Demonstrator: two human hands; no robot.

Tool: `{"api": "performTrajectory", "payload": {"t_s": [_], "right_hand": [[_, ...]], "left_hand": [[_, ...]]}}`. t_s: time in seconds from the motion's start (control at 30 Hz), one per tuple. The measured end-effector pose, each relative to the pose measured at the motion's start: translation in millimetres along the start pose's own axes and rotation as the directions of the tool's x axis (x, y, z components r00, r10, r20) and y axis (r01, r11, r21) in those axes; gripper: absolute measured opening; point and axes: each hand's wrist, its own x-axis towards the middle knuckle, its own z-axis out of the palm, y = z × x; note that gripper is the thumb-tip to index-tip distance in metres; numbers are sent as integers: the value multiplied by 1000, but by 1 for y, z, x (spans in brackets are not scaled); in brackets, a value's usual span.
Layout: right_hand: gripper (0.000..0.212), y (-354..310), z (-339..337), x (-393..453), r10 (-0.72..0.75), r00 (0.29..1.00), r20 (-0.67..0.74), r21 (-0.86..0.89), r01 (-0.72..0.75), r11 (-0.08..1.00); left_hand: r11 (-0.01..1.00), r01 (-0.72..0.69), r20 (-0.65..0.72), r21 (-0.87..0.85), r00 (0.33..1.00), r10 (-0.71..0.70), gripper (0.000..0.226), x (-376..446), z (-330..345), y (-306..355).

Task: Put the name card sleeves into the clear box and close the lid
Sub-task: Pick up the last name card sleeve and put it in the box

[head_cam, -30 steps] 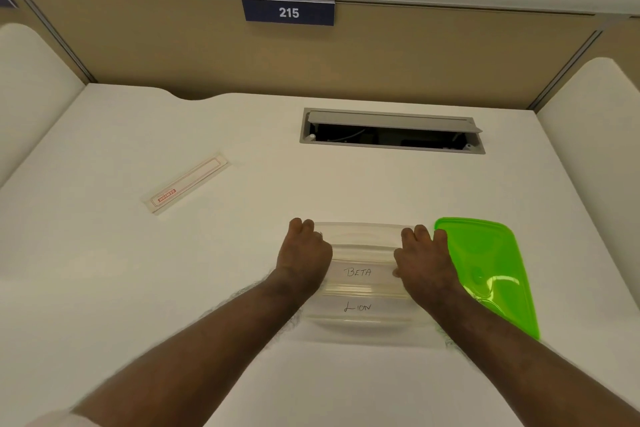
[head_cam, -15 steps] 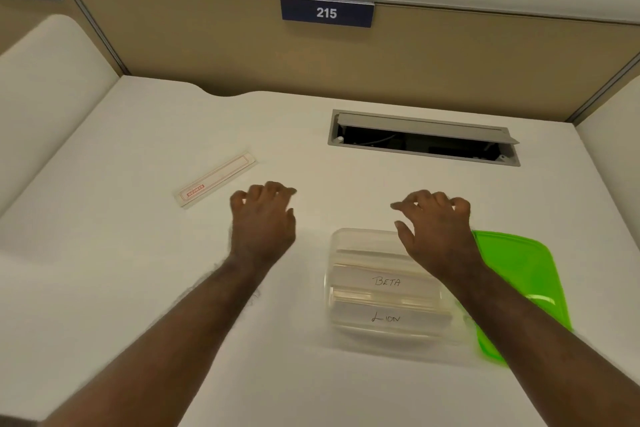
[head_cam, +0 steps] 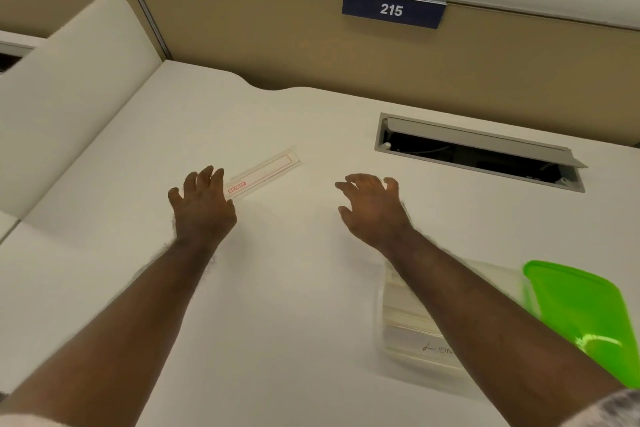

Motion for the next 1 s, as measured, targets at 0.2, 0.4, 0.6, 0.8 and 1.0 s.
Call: {"api": "performTrajectory", "payload": {"t_s": [0.2, 0.4, 0.6, 0.8, 1.0], "right_hand": [[52, -52, 25, 41, -71, 993, 96, 18, 69, 997], [52, -84, 36, 64, -99, 990, 95, 44, 96, 994], [57, -82, 36, 68, -96, 991, 95, 45, 92, 995], [73, -57, 26, 64, -50, 996, 77, 42, 47, 998], [74, -21, 6, 55, -13, 1000, 10, 106, 12, 994]], "left_hand": [[997, -39, 158, 73, 987, 27, 51, 40, 8, -24], [1000, -4, 200, 28, 980, -2, 23, 49, 17, -21], [944, 128, 270, -305, 962, -44, 19, 45, 13, -13], [628, 291, 377, -722, 926, 5, 20, 22, -22, -2], [390, 340, 423, -856, 894, 149, 20, 4, -61, -2]]}}
